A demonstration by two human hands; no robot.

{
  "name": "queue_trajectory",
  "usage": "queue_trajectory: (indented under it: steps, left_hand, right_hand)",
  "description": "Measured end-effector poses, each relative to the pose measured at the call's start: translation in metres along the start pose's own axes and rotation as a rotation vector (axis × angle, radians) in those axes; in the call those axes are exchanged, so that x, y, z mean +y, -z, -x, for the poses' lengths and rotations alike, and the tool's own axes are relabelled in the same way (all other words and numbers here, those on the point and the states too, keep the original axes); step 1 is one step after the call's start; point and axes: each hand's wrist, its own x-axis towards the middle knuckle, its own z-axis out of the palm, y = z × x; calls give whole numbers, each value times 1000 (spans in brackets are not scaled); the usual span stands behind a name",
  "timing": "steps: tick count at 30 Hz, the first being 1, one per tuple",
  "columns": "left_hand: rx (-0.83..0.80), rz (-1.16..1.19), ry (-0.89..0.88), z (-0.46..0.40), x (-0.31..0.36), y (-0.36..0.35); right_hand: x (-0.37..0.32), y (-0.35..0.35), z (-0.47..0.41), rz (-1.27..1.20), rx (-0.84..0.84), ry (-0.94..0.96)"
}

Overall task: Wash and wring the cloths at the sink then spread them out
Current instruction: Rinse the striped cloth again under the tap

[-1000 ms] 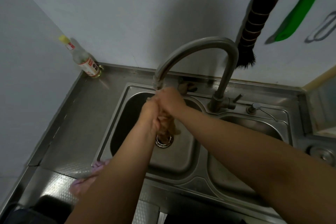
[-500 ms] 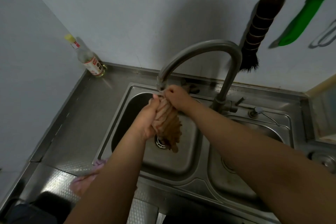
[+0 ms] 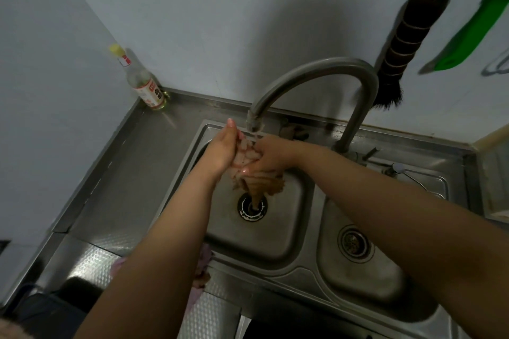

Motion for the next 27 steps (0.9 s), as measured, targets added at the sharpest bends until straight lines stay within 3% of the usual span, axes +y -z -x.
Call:
queue_trajectory:
  steps: [2, 6, 9, 12, 14, 16, 18, 20, 23, 27]
  left_hand:
    - [-37, 93, -7, -2, -2, 4]
    - [-205, 265, 85, 0, -17, 5]
    - [-334, 358, 111, 4, -40, -7]
    - [-291, 532, 55, 13, -56, -21]
    - [-185, 659, 37, 15, -59, -22]
    - [-31, 762, 49, 13, -57, -20]
    - [136, 786, 145, 5, -48, -20]
    - [232, 804, 295, -4, -38, -22]
    - [257, 813, 394, -16, -23, -33]
    - [172, 871, 436, -10, 0, -58]
  right_hand:
    - [2, 0, 2, -134, 71, -18]
    - [4, -1, 1, -804, 175, -53]
    - [6, 0, -6, -1123, 194, 46]
    - [5, 5, -10, -1372, 344, 75]
    - [9, 6, -12, -1294, 512, 7]
    - [18, 5, -15, -898, 660, -89]
    - [17, -1, -14, -561, 666, -136]
    - [4, -21, -13, -437, 626, -93]
    - [-19, -49, -15, -271, 622, -34]
    - [-11, -29, -27, -261, 719, -163]
